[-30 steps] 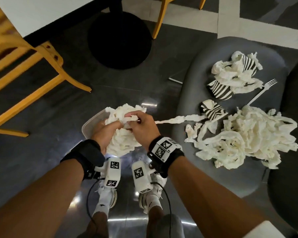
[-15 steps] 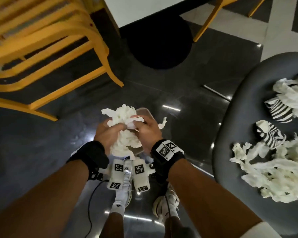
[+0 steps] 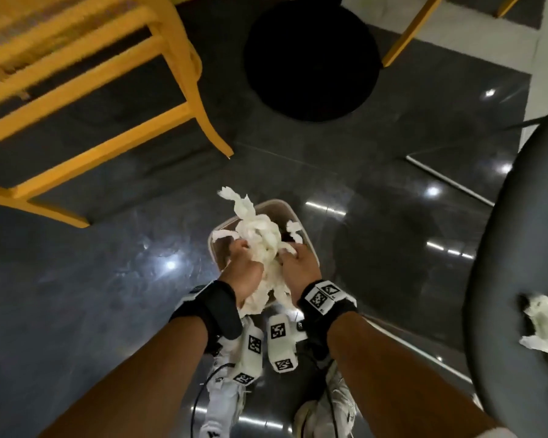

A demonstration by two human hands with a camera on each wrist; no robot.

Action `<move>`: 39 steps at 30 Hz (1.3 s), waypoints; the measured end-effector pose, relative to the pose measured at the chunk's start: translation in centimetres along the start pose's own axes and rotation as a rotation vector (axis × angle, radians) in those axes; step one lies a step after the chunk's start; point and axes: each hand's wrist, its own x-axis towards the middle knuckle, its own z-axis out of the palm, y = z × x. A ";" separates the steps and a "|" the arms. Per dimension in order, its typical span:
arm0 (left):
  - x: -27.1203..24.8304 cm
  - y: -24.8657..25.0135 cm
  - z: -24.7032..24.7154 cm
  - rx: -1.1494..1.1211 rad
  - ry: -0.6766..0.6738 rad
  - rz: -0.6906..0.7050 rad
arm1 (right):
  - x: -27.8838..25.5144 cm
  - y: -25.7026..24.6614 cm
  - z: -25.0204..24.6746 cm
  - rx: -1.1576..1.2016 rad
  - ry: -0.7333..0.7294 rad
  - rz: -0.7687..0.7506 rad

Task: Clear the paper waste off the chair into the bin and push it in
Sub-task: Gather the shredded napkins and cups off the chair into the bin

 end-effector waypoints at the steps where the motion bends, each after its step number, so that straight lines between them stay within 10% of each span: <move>1: 0.8 -0.7 0.2 0.142 0.013 0.054 | 0.9 0.6 0.6 -0.085 -0.049 -0.020; 10: 6.4 -4.8 0.0 1.265 -0.037 0.372 | 2.4 2.7 0.4 -0.765 -0.198 -0.195; 25: -6.0 4.7 3.8 0.989 -0.022 0.483 | -12.0 -2.5 -13.6 -0.474 -0.123 -0.263; 39: -19.7 13.2 28.3 1.218 -0.429 0.851 | -19.7 -1.0 -41.5 -0.494 0.349 -0.305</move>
